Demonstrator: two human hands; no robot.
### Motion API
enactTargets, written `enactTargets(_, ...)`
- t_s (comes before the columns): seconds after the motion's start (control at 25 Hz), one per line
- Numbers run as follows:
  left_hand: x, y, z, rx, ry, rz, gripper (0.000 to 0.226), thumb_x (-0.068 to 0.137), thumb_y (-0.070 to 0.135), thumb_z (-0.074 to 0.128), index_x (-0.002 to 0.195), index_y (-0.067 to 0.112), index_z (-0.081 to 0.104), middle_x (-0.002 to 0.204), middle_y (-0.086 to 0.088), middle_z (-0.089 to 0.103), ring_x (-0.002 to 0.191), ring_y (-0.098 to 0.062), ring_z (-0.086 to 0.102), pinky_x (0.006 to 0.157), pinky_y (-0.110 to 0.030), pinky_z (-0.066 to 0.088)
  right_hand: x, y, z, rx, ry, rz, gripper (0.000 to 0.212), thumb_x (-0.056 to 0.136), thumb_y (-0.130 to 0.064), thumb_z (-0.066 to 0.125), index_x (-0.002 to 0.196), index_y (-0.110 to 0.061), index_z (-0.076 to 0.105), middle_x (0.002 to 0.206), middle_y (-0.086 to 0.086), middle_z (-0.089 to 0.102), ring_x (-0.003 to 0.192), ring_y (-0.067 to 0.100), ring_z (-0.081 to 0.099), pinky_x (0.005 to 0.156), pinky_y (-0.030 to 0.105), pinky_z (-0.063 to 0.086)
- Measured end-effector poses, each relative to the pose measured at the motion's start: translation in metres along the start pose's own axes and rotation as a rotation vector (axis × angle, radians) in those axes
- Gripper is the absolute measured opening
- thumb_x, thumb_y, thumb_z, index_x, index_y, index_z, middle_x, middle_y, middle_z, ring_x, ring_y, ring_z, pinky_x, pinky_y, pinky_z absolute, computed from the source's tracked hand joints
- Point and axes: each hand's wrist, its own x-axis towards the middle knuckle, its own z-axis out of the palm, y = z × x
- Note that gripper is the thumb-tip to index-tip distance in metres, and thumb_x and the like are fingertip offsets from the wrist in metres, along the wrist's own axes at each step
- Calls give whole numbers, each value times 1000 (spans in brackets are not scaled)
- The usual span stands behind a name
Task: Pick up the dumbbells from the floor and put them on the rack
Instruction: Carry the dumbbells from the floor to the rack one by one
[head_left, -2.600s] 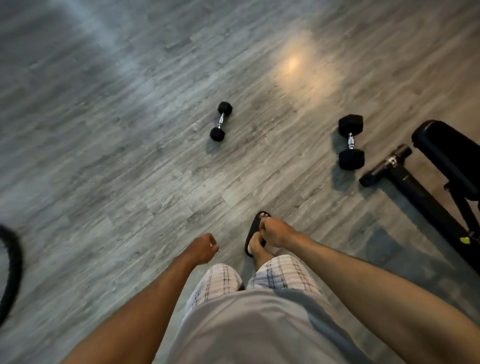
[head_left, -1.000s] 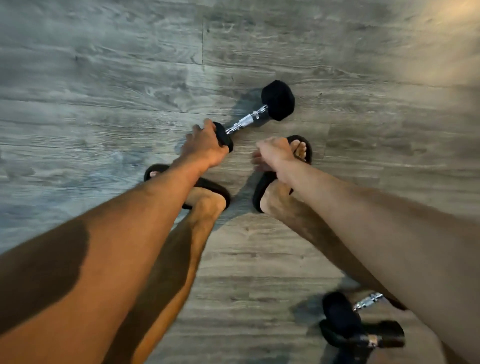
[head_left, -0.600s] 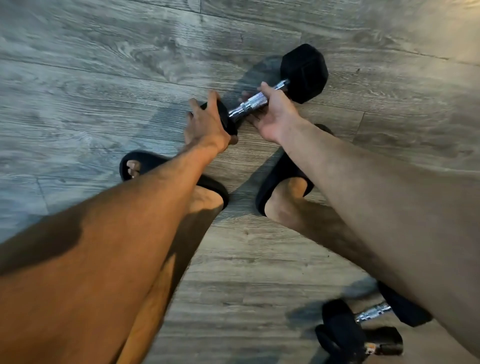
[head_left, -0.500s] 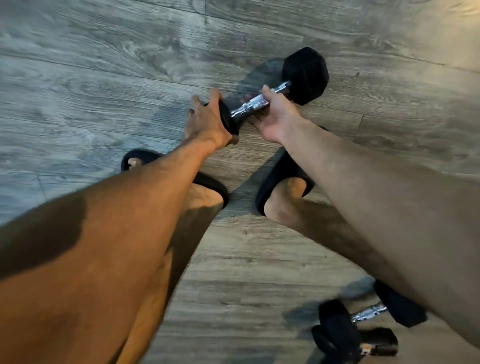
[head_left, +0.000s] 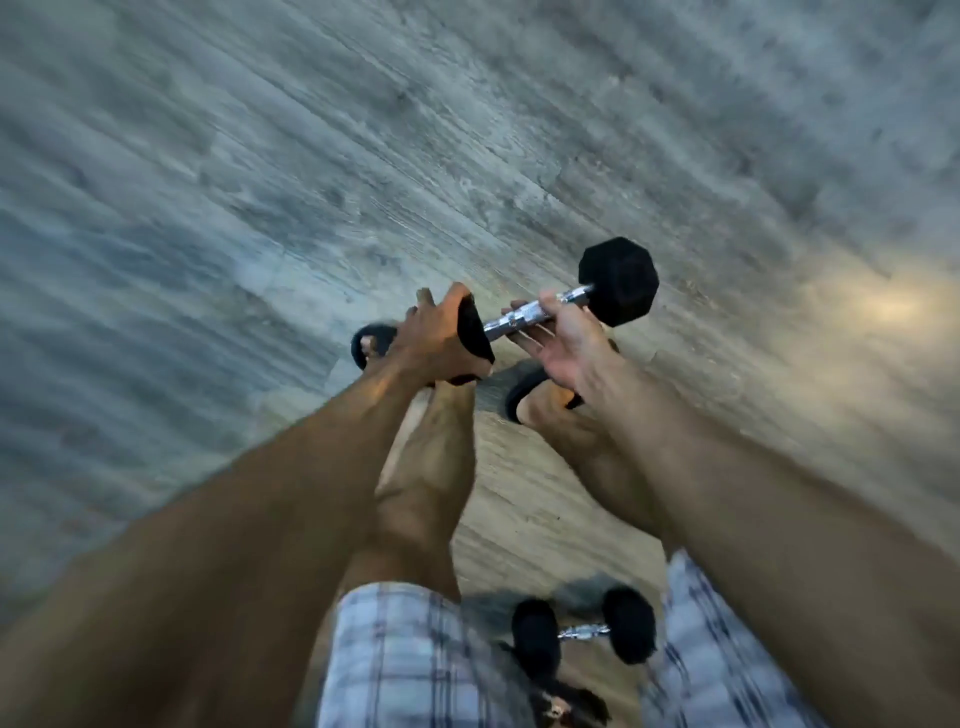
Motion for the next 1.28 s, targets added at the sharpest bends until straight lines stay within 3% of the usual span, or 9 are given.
enactTargets(0.16, -132, -17, -59, -204, 50, -45, 96, 52, 49, 88, 129, 21, 38, 117, -16, 43, 105, -40, 56, 90, -52, 52, -127, 1, 68, -315, -68, -67, 23, 101, -16, 50, 111, 3, 55, 111, 26, 66, 86, 32, 69, 80, 47, 58)
enactTargets(0.28, -198, -29, -92, -362, 57, -83, 90, 57, 51, 86, 129, 25, 38, 116, -10, 47, 104, -30, 57, 86, -41, 52, -195, 3, 119, -542, -85, -141, 9, 99, -9, 50, 90, -9, 49, 100, 25, 66, 83, 35, 68, 83, 55, 56)
enactTargets(0.4, -248, -58, -122, -594, 123, -102, 84, 57, 48, 87, 123, 24, 40, 114, -7, 51, 101, -24, 56, 69, -30, 46, -245, 20, 185, -796, -123, -233, 7, 96, -8, 51, 90, -10, 49, 96, 24, 69, 86, 35, 70, 78, 53, 58)
enactTargets(0.52, -280, -95, -139, -731, 259, -124, 78, 53, 49, 89, 108, 22, 41, 106, -5, 56, 94, -22, 57, 64, -29, 42, -272, 47, 248, -987, -195, -295, 8, 95, -8, 50, 87, -10, 51, 84, 18, 69, 78, 32, 69, 72, 48, 60)
enactTargets(0.64, -303, -135, -158, -836, 404, -186, 87, 39, 62, 83, 105, 25, 40, 106, -5, 57, 95, -24, 60, 69, -34, 48, -293, 77, 311, -1143, -294, -311, 10, 94, -6, 48, 84, -8, 51, 81, 18, 68, 75, 32, 69, 71, 48, 60)
enactTargets(0.76, -324, -177, -184, -966, 506, -241, 87, 40, 62, 83, 107, 26, 40, 110, -6, 55, 95, -24, 59, 68, -33, 48, -308, 109, 381, -1271, -374, -336, 11, 93, -5, 49, 83, -7, 51, 77, 17, 68, 75, 32, 69, 75, 51, 59)
enactTargets(0.96, -346, -241, -222, -1121, 644, -384, 85, 42, 59, 84, 108, 27, 41, 110, -8, 52, 94, -26, 59, 72, -37, 52, -314, 166, 482, -1503, -500, -298, 12, 95, -6, 48, 84, -7, 50, 77, 14, 68, 68, 26, 68, 54, 34, 57)
enactTargets(1.16, -372, -284, -243, -1363, 766, -564, 80, 48, 52, 87, 112, 32, 43, 111, -6, 49, 99, -26, 56, 86, -45, 53, -321, 231, 559, -1773, -626, -192, 5, 96, -6, 47, 92, -3, 50, 84, 18, 68, 76, 30, 69, 69, 44, 60)
enactTargets(1.28, -383, -305, -239, -1464, 836, -652, 79, 56, 45, 89, 118, 28, 43, 112, -6, 49, 98, -25, 54, 84, -42, 52, -326, 274, 584, -1933, -709, -128, 10, 99, -7, 47, 90, -5, 50, 86, 18, 67, 76, 29, 68, 69, 45, 59)
